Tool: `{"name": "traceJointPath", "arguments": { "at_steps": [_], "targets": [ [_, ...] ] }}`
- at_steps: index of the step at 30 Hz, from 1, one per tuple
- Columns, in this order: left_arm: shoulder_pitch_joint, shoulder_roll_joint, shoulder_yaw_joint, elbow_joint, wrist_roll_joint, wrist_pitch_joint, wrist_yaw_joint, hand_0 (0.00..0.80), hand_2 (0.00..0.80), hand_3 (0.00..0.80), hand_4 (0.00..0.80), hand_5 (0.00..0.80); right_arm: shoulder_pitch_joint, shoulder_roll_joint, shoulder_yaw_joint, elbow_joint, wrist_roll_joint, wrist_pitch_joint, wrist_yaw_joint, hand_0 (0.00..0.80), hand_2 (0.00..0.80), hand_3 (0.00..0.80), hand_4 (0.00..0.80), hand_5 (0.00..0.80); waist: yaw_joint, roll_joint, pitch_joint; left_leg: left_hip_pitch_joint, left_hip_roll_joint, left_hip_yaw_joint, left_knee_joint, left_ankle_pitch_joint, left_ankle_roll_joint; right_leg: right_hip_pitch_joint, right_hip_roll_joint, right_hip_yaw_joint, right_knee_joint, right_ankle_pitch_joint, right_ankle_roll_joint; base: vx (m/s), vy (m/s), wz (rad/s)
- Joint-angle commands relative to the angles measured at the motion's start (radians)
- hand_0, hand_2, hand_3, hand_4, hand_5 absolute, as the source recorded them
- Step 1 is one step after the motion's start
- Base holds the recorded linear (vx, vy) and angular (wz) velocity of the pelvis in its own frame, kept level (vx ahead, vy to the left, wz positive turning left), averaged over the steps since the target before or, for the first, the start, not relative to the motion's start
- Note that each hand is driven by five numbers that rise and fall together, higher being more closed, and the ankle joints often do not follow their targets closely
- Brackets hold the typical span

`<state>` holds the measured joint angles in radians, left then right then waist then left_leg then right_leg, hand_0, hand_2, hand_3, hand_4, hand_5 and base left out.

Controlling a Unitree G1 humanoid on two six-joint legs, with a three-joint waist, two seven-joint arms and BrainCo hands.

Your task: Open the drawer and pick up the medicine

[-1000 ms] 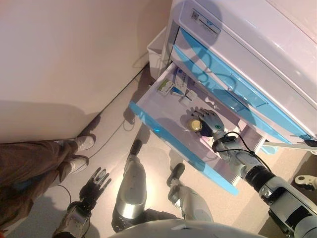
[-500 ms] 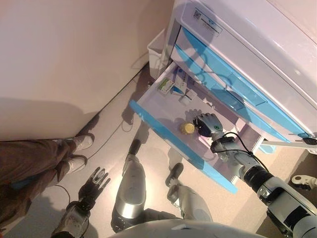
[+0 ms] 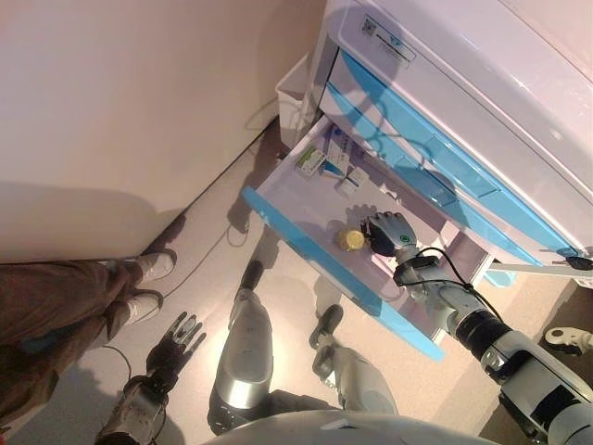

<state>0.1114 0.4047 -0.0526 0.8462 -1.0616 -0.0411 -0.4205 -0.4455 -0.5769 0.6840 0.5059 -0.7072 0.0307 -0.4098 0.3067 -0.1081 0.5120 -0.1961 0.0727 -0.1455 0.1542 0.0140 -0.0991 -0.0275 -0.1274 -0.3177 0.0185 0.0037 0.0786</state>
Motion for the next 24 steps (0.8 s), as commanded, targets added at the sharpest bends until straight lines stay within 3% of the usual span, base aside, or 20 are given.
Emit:
{"name": "traceJointPath", "arguments": {
  "at_steps": [1, 24],
  "targets": [
    [0.043, 0.003, -0.015, -0.012, 0.010, 0.006, -0.002, 0.000, 0.000, 0.000, 0.000, 0.000, -0.015, -0.030, 0.009, -0.058, 0.021, -0.014, -0.037, 0.000, 0.000, 0.000, 0.000, 0.000, -0.004, 0.007, -0.024, -0.014, -0.046, 0.025, 0.019, -0.029, 0.088, -0.037, -0.023, 0.026, 0.109, 0.035, 0.047, 0.000, 0.000, 0.00],
    [0.083, -0.010, 0.004, -0.031, -0.003, 0.003, 0.011, 0.000, 0.000, 0.000, 0.000, 0.000, 0.047, -0.153, -0.085, -0.393, 0.010, -0.076, 0.023, 0.000, 0.000, 0.000, 0.000, 0.000, -0.034, -0.007, -0.044, 0.006, -0.033, 0.042, 0.007, -0.030, 0.087, -0.032, -0.016, 0.050, 0.106, 0.032, 0.054, 0.000, 0.000, -0.01]
  ]
}}
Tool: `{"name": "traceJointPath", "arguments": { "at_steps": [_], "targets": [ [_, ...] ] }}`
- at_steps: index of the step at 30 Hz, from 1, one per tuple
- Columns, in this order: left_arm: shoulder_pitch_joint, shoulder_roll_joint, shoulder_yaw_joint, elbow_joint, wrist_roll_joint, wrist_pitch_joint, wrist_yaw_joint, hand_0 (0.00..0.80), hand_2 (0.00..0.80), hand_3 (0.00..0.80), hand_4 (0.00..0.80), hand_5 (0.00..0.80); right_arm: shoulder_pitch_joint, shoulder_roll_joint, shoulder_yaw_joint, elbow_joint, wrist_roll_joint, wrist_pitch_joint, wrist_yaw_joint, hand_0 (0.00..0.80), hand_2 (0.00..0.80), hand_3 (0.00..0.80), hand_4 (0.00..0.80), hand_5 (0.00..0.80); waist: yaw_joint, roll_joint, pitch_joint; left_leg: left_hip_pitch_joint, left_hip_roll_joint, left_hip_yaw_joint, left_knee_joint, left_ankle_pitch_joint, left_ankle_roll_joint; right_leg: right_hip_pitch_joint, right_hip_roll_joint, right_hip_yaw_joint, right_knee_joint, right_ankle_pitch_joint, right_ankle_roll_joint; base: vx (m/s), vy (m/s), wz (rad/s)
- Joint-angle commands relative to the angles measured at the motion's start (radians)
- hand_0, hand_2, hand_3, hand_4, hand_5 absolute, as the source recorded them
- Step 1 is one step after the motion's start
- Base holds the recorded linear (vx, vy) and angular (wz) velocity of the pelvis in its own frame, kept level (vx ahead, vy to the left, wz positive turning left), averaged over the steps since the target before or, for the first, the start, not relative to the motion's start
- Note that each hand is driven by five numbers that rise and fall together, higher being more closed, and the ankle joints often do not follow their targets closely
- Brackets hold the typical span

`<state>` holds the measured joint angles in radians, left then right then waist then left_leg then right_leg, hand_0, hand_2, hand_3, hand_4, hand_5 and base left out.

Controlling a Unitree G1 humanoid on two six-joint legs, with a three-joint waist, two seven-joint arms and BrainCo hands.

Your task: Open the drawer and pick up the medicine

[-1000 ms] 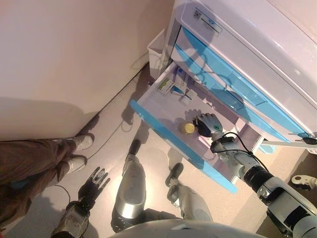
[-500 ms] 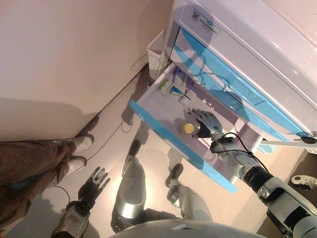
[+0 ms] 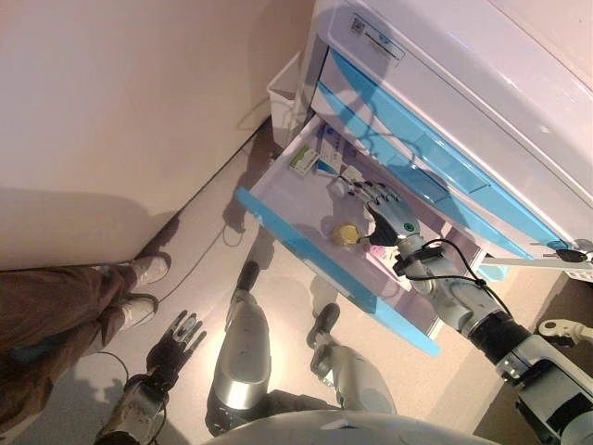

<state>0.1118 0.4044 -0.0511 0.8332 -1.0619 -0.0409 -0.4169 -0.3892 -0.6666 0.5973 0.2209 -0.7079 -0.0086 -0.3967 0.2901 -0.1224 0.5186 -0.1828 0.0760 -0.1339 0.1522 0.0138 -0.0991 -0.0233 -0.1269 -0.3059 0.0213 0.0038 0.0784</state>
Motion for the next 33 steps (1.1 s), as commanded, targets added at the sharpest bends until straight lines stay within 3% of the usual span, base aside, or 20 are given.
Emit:
{"name": "traceJointPath", "arguments": {
  "at_steps": [1, 17, 33],
  "targets": [
    [0.083, -0.012, 0.006, -0.015, -0.002, 0.003, 0.006, 0.000, 0.000, 0.000, 0.000, 0.000, -0.005, -0.067, -0.001, -0.120, 0.012, -0.043, 0.017, 0.000, 0.000, 0.000, 0.000, 0.000, -0.019, 0.007, -0.052, -0.007, -0.036, 0.032, 0.009, -0.030, 0.087, -0.036, -0.016, 0.040, 0.103, 0.032, 0.055, 0.000, 0.000, 0.00],
    [0.068, -0.014, 0.012, 0.012, -0.010, 0.000, -0.003, 0.000, 0.000, 0.000, 0.000, 0.000, 0.000, -0.074, 0.051, -0.157, 0.006, -0.083, 0.182, 0.000, 0.000, 0.000, 0.000, 0.000, -0.020, -0.001, -0.049, -0.011, -0.032, 0.038, 0.011, -0.032, 0.084, -0.036, -0.016, 0.042, 0.100, 0.030, 0.054, -0.001, 0.002, -0.02],
    [0.039, -0.011, -0.002, 0.028, -0.016, -0.005, -0.001, 0.000, 0.000, 0.000, 0.000, 0.000, -0.013, -0.034, 0.104, -0.071, -0.015, -0.055, 0.165, 0.000, 0.000, 0.000, 0.000, 0.000, -0.014, -0.004, -0.039, -0.024, -0.036, 0.032, 0.014, -0.031, 0.081, -0.043, -0.016, 0.036, 0.099, 0.031, 0.051, 0.000, 0.000, 0.00]
  ]
}}
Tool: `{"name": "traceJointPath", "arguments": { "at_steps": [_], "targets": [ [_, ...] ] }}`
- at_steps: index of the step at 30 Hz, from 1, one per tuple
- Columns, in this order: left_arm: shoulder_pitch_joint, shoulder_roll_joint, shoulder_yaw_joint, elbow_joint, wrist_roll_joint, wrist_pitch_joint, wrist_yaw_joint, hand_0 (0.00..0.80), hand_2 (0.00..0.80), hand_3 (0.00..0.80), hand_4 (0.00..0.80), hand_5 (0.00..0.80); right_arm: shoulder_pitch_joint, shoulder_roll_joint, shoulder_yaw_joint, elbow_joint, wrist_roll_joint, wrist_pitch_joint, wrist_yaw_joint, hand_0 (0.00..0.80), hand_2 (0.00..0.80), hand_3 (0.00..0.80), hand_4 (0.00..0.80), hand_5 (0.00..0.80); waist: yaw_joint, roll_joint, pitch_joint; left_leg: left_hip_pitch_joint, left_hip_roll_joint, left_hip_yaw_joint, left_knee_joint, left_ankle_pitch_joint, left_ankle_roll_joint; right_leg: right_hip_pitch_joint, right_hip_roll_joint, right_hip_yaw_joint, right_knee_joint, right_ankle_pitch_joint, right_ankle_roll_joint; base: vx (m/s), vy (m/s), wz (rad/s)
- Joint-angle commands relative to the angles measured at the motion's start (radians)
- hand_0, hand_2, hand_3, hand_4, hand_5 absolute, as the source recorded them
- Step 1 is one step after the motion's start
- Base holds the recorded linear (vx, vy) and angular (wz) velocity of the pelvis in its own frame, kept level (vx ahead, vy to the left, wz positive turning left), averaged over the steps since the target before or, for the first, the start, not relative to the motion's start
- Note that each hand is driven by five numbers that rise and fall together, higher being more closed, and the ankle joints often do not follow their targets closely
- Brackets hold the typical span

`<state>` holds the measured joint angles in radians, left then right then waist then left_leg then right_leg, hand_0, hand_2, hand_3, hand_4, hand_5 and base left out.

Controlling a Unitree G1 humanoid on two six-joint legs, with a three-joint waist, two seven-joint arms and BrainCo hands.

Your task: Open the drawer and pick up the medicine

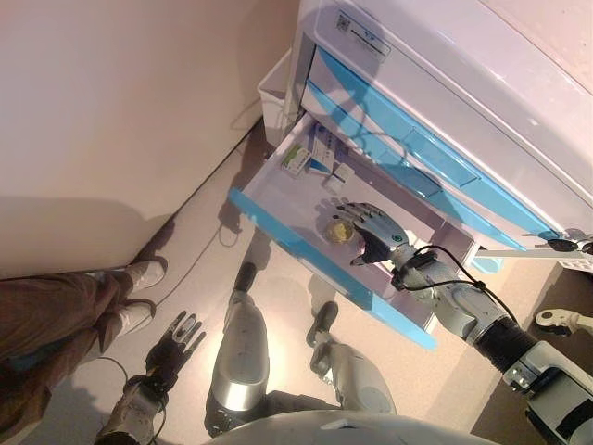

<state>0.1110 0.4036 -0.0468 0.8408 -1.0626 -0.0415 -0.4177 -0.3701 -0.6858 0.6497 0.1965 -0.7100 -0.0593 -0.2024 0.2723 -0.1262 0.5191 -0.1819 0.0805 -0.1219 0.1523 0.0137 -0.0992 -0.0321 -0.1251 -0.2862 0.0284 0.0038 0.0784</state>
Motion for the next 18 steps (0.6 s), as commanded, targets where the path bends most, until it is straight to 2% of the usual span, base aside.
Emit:
{"name": "traceJointPath", "arguments": {
  "at_steps": [1, 18],
  "targets": [
    [0.038, -0.010, -0.007, 0.019, -0.013, -0.002, 0.000, 0.000, 0.000, 0.000, 0.000, 0.000, -0.034, -0.010, 0.054, -0.039, -0.014, 0.000, -0.031, 0.000, 0.000, 0.000, 0.000, 0.000, 0.006, 0.002, -0.038, -0.025, -0.042, 0.019, 0.013, -0.031, 0.081, -0.033, -0.018, 0.016, 0.091, 0.031, 0.051, 0.000, 0.000, 0.00],
    [0.025, -0.014, -0.012, 0.029, -0.007, 0.001, -0.005, 0.000, 0.000, 0.000, 0.000, 0.000, -0.079, 0.047, 0.088, 0.055, -0.022, 0.033, -0.046, 0.000, 0.000, 0.000, 0.000, 0.000, 0.026, 0.011, -0.031, -0.033, -0.049, 0.007, 0.017, -0.030, 0.080, -0.032, -0.023, 0.004, 0.090, 0.032, 0.049, 0.000, 0.000, 0.00]
  ]
}}
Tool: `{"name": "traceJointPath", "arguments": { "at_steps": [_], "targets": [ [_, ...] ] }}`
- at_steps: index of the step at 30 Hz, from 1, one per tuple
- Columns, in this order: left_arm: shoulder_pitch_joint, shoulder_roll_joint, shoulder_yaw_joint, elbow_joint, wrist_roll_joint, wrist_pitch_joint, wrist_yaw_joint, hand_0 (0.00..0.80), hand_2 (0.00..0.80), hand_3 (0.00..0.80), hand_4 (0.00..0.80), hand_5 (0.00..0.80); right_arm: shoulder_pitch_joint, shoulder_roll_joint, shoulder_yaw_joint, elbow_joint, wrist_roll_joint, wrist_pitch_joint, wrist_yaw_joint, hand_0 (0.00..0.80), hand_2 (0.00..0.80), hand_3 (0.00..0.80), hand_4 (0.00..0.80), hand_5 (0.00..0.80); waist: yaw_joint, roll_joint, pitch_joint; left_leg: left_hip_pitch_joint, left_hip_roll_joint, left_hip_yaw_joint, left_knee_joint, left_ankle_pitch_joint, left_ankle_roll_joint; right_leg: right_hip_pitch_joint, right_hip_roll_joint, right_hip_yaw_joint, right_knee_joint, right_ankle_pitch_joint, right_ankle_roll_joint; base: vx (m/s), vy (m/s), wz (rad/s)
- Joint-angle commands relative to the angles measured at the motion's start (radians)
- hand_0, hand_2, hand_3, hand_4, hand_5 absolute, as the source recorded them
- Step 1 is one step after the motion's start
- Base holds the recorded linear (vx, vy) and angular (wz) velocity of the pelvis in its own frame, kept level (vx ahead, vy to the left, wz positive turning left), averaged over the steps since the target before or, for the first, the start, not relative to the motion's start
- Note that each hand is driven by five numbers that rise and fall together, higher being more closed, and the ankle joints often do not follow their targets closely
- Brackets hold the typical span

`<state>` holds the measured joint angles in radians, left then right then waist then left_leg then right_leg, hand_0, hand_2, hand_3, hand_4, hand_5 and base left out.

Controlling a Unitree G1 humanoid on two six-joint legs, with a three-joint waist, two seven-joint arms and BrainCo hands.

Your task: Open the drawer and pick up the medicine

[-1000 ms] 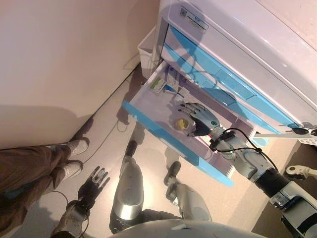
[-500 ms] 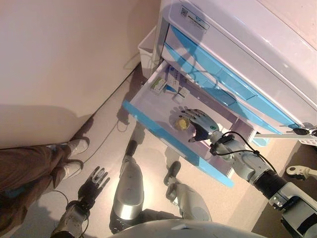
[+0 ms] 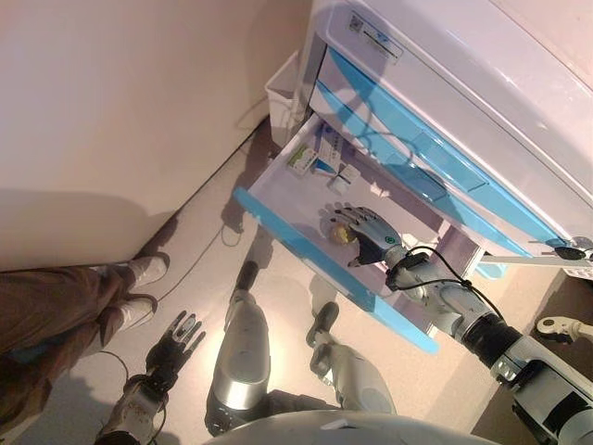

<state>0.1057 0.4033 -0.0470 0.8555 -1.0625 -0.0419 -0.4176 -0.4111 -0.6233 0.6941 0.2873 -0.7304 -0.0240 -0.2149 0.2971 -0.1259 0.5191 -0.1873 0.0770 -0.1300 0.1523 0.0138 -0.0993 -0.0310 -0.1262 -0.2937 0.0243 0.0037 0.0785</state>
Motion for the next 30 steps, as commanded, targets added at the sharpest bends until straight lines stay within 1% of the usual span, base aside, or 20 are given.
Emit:
{"name": "traceJointPath", "arguments": {
  "at_steps": [1, 14, 15, 16, 17, 18, 19, 20, 21, 22, 30],
  "targets": [
    [0.030, -0.014, -0.013, 0.013, -0.006, 0.001, -0.004, 0.000, 0.000, 0.000, 0.000, 0.000, -0.041, -0.012, 0.043, -0.035, -0.003, -0.002, -0.031, 0.000, 0.000, 0.000, 0.000, 0.000, 0.002, 0.010, -0.031, -0.028, -0.046, 0.014, 0.017, -0.030, 0.080, -0.034, -0.022, 0.012, 0.094, 0.032, 0.049, 0.000, 0.000, 0.00],
    [0.026, -0.012, -0.011, 0.008, 0.001, 0.008, 0.005, 0.000, 0.000, 0.000, 0.000, 0.000, -0.069, 0.018, 0.059, 0.014, -0.015, 0.018, -0.041, 0.000, 0.000, 0.000, 0.000, 0.000, 0.014, 0.011, -0.027, -0.033, -0.049, 0.008, 0.022, -0.031, 0.080, -0.034, -0.023, 0.008, 0.095, 0.035, 0.050, 0.008, -0.002, 0.03],
    [0.025, -0.012, -0.009, 0.009, 0.004, 0.007, 0.003, 0.000, 0.000, 0.000, 0.000, 0.000, -0.072, 0.018, 0.061, 0.017, -0.011, 0.020, -0.042, 0.069, 0.069, 0.069, 0.069, 0.069, 0.015, 0.010, -0.026, -0.032, -0.048, 0.008, 0.022, -0.031, 0.081, -0.034, -0.023, 0.008, 0.095, 0.035, 0.050, 0.000, 0.000, 0.00],
    [0.026, -0.012, -0.009, 0.007, 0.004, 0.008, 0.005, 0.000, 0.000, 0.000, 0.000, 0.000, -0.073, 0.019, 0.058, 0.018, -0.011, 0.020, -0.041, 0.260, 0.260, 0.260, 0.260, 0.260, 0.015, 0.010, -0.026, -0.031, -0.048, 0.008, 0.022, -0.032, 0.081, -0.033, -0.024, 0.008, 0.095, 0.035, 0.050, 0.000, 0.000, 0.00],
    [0.026, -0.011, -0.010, 0.006, 0.004, 0.008, 0.005, 0.000, 0.000, 0.000, 0.000, 0.000, -0.074, 0.018, 0.058, 0.020, -0.010, 0.021, -0.040, 0.427, 0.427, 0.427, 0.427, 0.427, 0.015, 0.010, -0.026, -0.031, -0.049, 0.007, 0.022, -0.032, 0.081, -0.033, -0.023, 0.009, 0.094, 0.036, 0.050, 0.000, 0.000, 0.00],
    [0.027, -0.011, -0.010, 0.006, 0.004, 0.008, 0.005, 0.000, 0.000, 0.000, 0.000, 0.000, -0.076, 0.017, 0.057, 0.023, -0.006, 0.021, -0.040, 0.493, 0.493, 0.493, 0.493, 0.493, 0.015, 0.011, -0.026, -0.030, -0.050, 0.007, 0.021, -0.032, 0.081, -0.033, -0.023, 0.009, 0.095, 0.036, 0.050, 0.000, 0.000, 0.00],
    [0.028, -0.010, -0.009, 0.003, 0.005, 0.010, 0.006, 0.000, 0.000, 0.000, 0.000, 0.000, -0.075, 0.019, 0.055, 0.026, -0.009, 0.021, -0.040, 0.587, 0.587, 0.587, 0.587, 0.587, 0.015, 0.011, -0.026, -0.029, -0.049, 0.007, 0.020, -0.031, 0.081, -0.033, -0.023, 0.009, 0.095, 0.036, 0.050, 0.000, 0.000, 0.00],
    [0.027, -0.010, -0.009, 0.003, 0.005, 0.011, 0.005, 0.000, 0.000, 0.000, 0.000, 0.000, -0.075, 0.020, 0.055, 0.028, -0.010, 0.022, -0.041, 0.646, 0.646, 0.646, 0.646, 0.646, 0.015, 0.011, -0.025, -0.028, -0.049, 0.007, 0.020, -0.031, 0.081, -0.033, -0.023, 0.010, 0.095, 0.036, 0.050, 0.000, 0.000, 0.00],
    [0.025, -0.009, -0.009, 0.002, 0.007, 0.012, 0.008, 0.000, 0.000, 0.000, 0.000, 0.000, -0.075, 0.020, 0.056, 0.029, -0.009, 0.023, -0.041, 0.787, 0.787, 0.787, 0.787, 0.787, 0.015, 0.010, -0.025, -0.029, -0.049, 0.007, 0.022, -0.032, 0.082, -0.033, -0.024, 0.010, 0.096, 0.036, 0.050, 0.000, 0.000, 0.00],
    [0.025, -0.009, -0.009, 0.000, 0.006, 0.013, 0.010, 0.000, 0.000, 0.000, 0.000, 0.000, -0.075, 0.019, 0.055, 0.029, -0.009, 0.023, -0.041, 0.800, 0.800, 0.800, 0.800, 0.800, 0.015, 0.009, -0.025, -0.029, -0.048, 0.007, 0.022, -0.032, 0.082, -0.033, -0.024, 0.010, 0.096, 0.036, 0.051, 0.000, 0.000, 0.00],
    [0.025, -0.006, -0.005, 0.005, 0.009, 0.016, 0.008, 0.000, 0.000, 0.000, 0.000, 0.000, -0.068, 0.023, 0.054, 0.040, -0.013, 0.016, -0.056, 0.800, 0.800, 0.800, 0.800, 0.800, 0.012, 0.007, -0.026, -0.027, -0.044, 0.008, 0.024, -0.034, 0.081, -0.032, -0.022, 0.012, 0.096, 0.035, 0.051, 0.000, 0.000, 0.00]
  ]
}}
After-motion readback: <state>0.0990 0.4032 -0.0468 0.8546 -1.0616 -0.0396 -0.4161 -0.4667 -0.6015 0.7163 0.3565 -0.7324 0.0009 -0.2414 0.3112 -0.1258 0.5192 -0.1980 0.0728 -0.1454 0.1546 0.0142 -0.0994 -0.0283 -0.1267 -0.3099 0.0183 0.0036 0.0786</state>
